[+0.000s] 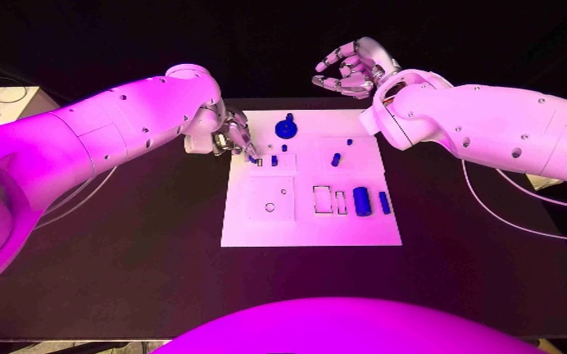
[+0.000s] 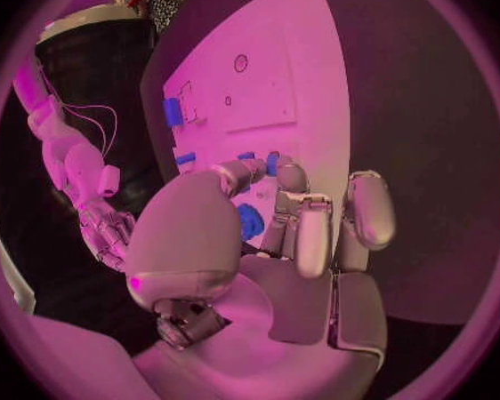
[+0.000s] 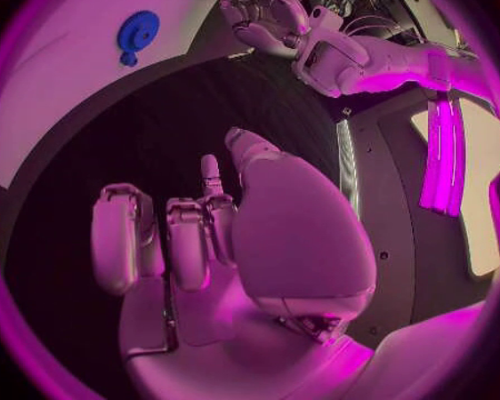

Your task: Assemble the parts on the task board

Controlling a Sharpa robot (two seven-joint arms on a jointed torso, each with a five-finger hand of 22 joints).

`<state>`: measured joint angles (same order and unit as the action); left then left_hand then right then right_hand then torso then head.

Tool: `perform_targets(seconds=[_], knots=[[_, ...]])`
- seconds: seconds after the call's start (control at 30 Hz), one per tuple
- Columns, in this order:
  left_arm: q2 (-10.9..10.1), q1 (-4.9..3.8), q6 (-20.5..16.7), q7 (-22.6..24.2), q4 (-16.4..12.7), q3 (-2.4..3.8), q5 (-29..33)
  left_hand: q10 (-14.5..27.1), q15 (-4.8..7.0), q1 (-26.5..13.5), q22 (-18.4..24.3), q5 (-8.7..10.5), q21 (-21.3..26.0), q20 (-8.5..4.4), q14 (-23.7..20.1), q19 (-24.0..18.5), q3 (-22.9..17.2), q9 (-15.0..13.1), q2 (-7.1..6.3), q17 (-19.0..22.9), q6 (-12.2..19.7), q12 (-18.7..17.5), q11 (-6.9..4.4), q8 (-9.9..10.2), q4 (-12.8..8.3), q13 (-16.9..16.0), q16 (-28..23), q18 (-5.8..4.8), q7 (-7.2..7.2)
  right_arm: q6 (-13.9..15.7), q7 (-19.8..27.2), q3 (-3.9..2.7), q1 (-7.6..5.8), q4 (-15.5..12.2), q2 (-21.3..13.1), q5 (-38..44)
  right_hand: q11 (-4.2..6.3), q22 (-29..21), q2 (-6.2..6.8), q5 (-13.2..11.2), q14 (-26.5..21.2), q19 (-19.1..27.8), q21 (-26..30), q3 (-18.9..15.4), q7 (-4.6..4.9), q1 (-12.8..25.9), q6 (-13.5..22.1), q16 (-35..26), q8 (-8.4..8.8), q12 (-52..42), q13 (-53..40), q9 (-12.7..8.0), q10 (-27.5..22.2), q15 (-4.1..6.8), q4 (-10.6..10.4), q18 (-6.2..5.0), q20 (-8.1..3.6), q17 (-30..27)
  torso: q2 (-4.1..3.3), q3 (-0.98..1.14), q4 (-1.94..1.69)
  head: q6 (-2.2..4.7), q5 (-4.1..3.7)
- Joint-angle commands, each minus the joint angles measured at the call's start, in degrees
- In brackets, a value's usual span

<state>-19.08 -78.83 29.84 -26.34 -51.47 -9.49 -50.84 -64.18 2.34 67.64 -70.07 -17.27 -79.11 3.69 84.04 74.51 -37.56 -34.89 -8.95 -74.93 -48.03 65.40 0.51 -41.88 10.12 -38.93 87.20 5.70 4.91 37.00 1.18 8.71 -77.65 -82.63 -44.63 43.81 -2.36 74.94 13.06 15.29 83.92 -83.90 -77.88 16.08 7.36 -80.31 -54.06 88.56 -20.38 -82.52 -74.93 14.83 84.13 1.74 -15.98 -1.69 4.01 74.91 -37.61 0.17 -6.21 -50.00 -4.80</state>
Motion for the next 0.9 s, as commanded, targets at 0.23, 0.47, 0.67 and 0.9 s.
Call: perform_targets(seconds=[0.23, 0.47, 0.67, 0.9], knots=[[0.8, 0.45, 0.3, 0.8, 0.8, 0.06, -2.0, 0.2, 0.46, -0.1, 0.1, -0.27, 0.0, -0.02, 3.6, -0.3, -11.4, -0.1, 0.69, -8.6, -0.3, 0.1, -0.05, -0.2, -11.5, 0.1, 0.2, -0.66, -0.14, -0.6, 0.8, -0.03, 0.01, -0.2, 0.0, 0.3, -0.44, 11.8, -0.23, 0.3, 5.3, -2.7, 0.3, 0.3, 0.16, 0.5, 0.3, -0.4, 0.22, 0.1, -10.6, 0.1, 0.9, -0.40, 0.1, -0.64, 0.47, 12.2, -0.03, 0.04, -0.13, 0.00, -0.29], [1.0, 0.56, -1.0, 1.1, 0.8, 0.07, -1.8, 0.2, 0.46, -0.1, 0.1, -0.31, -0.1, -0.02, 3.6, -0.2, -11.4, -0.1, 0.69, -8.5, -0.3, 0.2, -0.04, -0.2, -11.6, 0.1, 0.2, -0.68, -0.13, -0.7, 0.7, -0.04, 0.01, -0.2, 0.0, 0.4, -0.44, 11.8, -0.23, 0.3, 5.3, -2.7, 0.3, 0.3, 0.16, 0.5, 0.3, -0.4, 0.22, 0.1, -10.6, 0.1, 0.9, -0.40, 0.1, -0.64, 0.47, 12.2, 0.07, 0.00, -0.13, 0.00, -0.36], [1.0, 0.62, -2.1, 1.6, 0.7, 0.09, -1.9, 0.2, 0.45, -0.1, -0.1, -0.35, -0.2, -0.02, 3.6, -0.2, -11.5, -0.1, 0.70, -8.6, -0.3, 0.2, -0.04, -0.2, -11.6, 0.1, 0.2, -0.71, -0.13, -0.7, 0.6, -0.04, 0.01, -0.2, -0.1, 0.4, -0.44, 11.8, -0.23, 0.3, 5.3, -2.7, 0.3, 0.3, 0.16, 0.5, 0.3, -0.4, 0.22, 0.1, -10.6, 0.1, 0.9, -0.40, 0.1, -0.64, 0.47, 12.2, 0.08, 0.05, -0.14, 0.00, -0.38], [1.0, 0.64, -1.7, 1.8, 0.4, 0.10, -1.4, 0.1, 0.46, -0.1, -0.2, -0.45, -0.3, -0.02, 3.7, 0.0, -11.5, -0.1, 0.70, -8.8, -0.3, 0.3, -0.03, -0.2, -11.6, -0.1, 0.3, -0.74, -0.13, -0.7, 0.5, -0.04, 0.01, -0.2, -0.1, 0.4, -0.44, 11.8, -0.30, 0.5, 5.3, -2.7, 0.4, 0.4, 0.16, 0.6, 0.3, -0.3, 0.23, 0.1, -10.6, 0.1, 0.9, -0.41, 0.1, -0.65, 0.49, 12.2, 0.09, 0.04, -0.11, 0.00, -0.43]])
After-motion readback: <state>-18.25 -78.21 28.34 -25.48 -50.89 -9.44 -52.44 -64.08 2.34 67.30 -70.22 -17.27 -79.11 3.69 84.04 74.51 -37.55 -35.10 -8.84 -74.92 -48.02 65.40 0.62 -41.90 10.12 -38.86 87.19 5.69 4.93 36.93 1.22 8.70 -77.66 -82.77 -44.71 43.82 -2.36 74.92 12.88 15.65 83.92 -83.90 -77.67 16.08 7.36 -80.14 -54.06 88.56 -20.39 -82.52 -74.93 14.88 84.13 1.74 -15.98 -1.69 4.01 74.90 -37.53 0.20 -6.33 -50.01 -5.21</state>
